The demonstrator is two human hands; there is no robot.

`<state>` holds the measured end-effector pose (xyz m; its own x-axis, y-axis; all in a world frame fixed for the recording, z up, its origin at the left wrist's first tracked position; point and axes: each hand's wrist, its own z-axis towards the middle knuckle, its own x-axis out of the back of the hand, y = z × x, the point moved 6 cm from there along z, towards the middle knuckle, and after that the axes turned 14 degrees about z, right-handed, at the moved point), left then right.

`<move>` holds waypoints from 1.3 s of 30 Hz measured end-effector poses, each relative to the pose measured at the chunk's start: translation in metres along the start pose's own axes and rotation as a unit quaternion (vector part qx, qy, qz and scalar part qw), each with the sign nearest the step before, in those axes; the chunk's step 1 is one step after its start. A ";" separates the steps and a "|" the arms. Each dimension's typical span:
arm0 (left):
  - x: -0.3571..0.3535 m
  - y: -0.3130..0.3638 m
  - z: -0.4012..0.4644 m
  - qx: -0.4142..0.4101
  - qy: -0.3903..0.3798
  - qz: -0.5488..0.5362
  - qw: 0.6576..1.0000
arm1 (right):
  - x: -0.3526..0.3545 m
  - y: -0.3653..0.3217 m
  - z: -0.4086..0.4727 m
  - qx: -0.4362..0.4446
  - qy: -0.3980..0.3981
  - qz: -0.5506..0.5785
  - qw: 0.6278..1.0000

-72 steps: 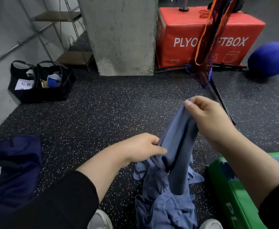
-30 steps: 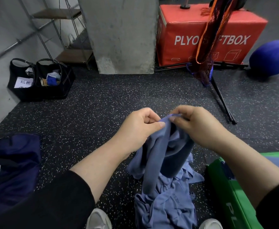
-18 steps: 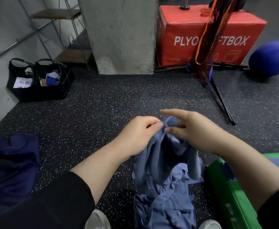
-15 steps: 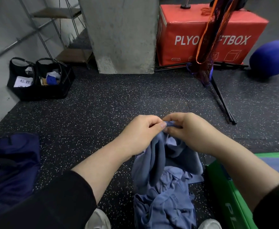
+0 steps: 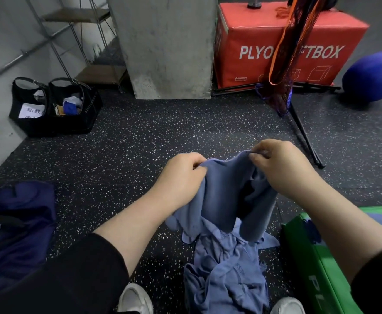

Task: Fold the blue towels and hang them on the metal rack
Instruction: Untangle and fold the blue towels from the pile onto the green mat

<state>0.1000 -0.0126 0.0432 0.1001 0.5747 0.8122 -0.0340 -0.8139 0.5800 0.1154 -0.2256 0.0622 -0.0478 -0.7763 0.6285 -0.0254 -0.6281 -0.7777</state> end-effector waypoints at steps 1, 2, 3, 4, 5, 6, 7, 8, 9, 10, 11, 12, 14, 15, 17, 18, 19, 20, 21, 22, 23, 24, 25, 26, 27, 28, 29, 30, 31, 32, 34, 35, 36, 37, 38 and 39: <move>-0.001 0.004 -0.002 -0.013 -0.010 -0.021 1.000 | -0.003 -0.004 -0.002 0.012 -0.030 0.007 0.999; -0.002 0.008 -0.003 -0.022 -0.021 -0.032 0.999 | -0.009 -0.010 -0.005 0.032 -0.074 0.014 0.997; -0.004 0.011 -0.005 -0.029 -0.031 -0.035 0.998 | -0.016 -0.016 -0.009 0.050 -0.114 0.018 0.992; -0.005 0.014 -0.005 -0.036 -0.038 -0.039 0.998 | -0.023 -0.022 -0.014 0.064 -0.147 0.021 0.987; -0.006 0.017 -0.006 -0.042 -0.044 -0.048 0.997 | -0.028 -0.025 -0.017 0.072 -0.165 0.018 0.984; -0.007 0.019 -0.006 -0.047 -0.048 -0.061 0.996 | -0.031 -0.026 -0.018 0.075 -0.166 0.010 0.983; -0.007 0.020 -0.006 -0.048 -0.051 -0.074 0.995 | -0.034 -0.026 -0.018 0.076 -0.159 0.002 0.984; -0.007 0.021 -0.006 -0.046 -0.052 -0.085 0.994 | -0.034 -0.025 -0.017 0.076 -0.145 -0.005 0.987; -0.007 0.020 -0.006 -0.041 -0.054 -0.089 0.994 | -0.034 -0.023 -0.016 0.073 -0.132 -0.005 0.989; -0.007 0.018 -0.006 -0.035 -0.056 -0.088 0.994 | -0.033 -0.022 -0.015 0.069 -0.120 -0.005 0.990; -0.008 0.016 -0.006 -0.027 -0.060 -0.079 0.995 | -0.032 -0.020 -0.014 0.065 -0.107 -0.005 0.992; -0.010 0.013 -0.006 -0.020 -0.068 -0.056 0.996 | -0.030 -0.018 -0.013 0.060 -0.092 -0.007 0.994; -0.010 0.006 -0.006 -0.007 -0.086 0.042 0.995 | -0.025 -0.017 -0.011 0.047 -0.061 -0.018 0.997; -0.009 0.003 -0.006 0.002 -0.088 0.101 0.991 | -0.022 -0.016 -0.009 0.040 -0.047 -0.023 0.998; -0.004 -0.004 -0.006 0.023 -0.070 0.171 0.983 | -0.017 -0.012 -0.007 0.028 -0.026 -0.030 0.999; -0.002 -0.006 -0.007 0.031 -0.060 0.175 0.982 | -0.014 -0.011 -0.006 0.023 -0.019 -0.031 0.999; -0.001 -0.008 -0.006 0.037 -0.060 0.151 0.986 | -0.012 -0.010 -0.005 0.019 -0.014 -0.032 0.999; -0.001 -0.008 -0.007 0.038 -0.067 0.101 0.992 | -0.010 -0.010 -0.005 0.017 -0.014 -0.035 0.999; -0.002 -0.005 -0.008 0.035 -0.078 0.043 0.995 | -0.009 -0.011 -0.005 0.017 -0.018 -0.036 0.999; -0.002 0.000 -0.009 0.027 -0.087 0.000 0.996 | -0.009 -0.013 -0.006 0.020 -0.023 -0.033 0.999; -0.002 0.006 -0.011 0.013 -0.093 -0.023 0.995 | -0.009 -0.015 -0.006 0.025 -0.027 -0.024 0.999; -0.003 0.010 -0.012 -0.005 -0.098 -0.028 0.995 | -0.009 -0.018 -0.007 0.030 -0.027 -0.010 0.999; -0.006 0.015 -0.012 -0.024 -0.105 -0.024 0.994 | -0.009 -0.019 -0.008 0.032 -0.027 0.003 0.999; -0.010 0.018 -0.013 -0.039 -0.114 -0.016 0.993 | -0.009 -0.021 -0.009 0.034 -0.030 0.012 0.999; -0.015 0.021 -0.014 -0.048 -0.124 -0.017 0.991 | -0.011 -0.023 -0.010 0.037 -0.037 0.016 0.999; -0.019 0.022 -0.014 -0.047 -0.129 -0.028 0.990 | -0.013 -0.025 -0.011 0.039 -0.046 0.014 0.998; -0.022 0.022 -0.013 -0.041 -0.124 -0.044 0.990 | -0.015 -0.025 -0.011 0.041 -0.053 0.012 0.998; -0.023 0.022 -0.012 -0.031 -0.113 -0.058 0.991 | -0.015 -0.026 -0.012 0.042 -0.058 0.012 0.997; -0.024 0.022 -0.010 -0.023 -0.100 -0.065 0.993 | -0.016 -0.027 -0.012 0.043 -0.060 0.016 0.997; -0.024 0.020 -0.007 -0.014 -0.090 -0.063 0.994 | -0.015 -0.027 -0.013 0.045 -0.062 0.025 0.997; -0.026 0.017 -0.005 0.003 -0.083 -0.048 0.995 | -0.014 -0.029 -0.014 0.047 -0.063 0.044 0.996; -0.027 0.015 -0.004 0.010 -0.082 -0.043 0.996 | -0.013 -0.029 -0.014 0.045 -0.063 0.049 0.996; -0.030 0.013 -0.003 0.013 -0.083 -0.038 0.996 | -0.013 -0.029 -0.014 0.041 -0.062 0.050 0.996; -0.033 0.010 -0.002 0.016 -0.085 -0.030 0.996 | -0.012 -0.029 -0.015 0.036 -0.061 0.050 0.996; -0.035 0.007 -0.001 0.019 -0.086 -0.018 0.996 | -0.012 -0.029 -0.015 0.031 -0.059 0.050 0.997; -0.036 0.004 -0.001 0.020 -0.084 0.002 0.996 | -0.010 -0.028 -0.015 0.027 -0.055 0.055 0.997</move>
<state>0.0956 -0.0362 0.0165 0.2644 0.5510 0.7915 0.0035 -0.8212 0.5706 0.1017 -0.1989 0.0775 0.0616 -0.8398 0.5393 0.0285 -0.5387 -0.8420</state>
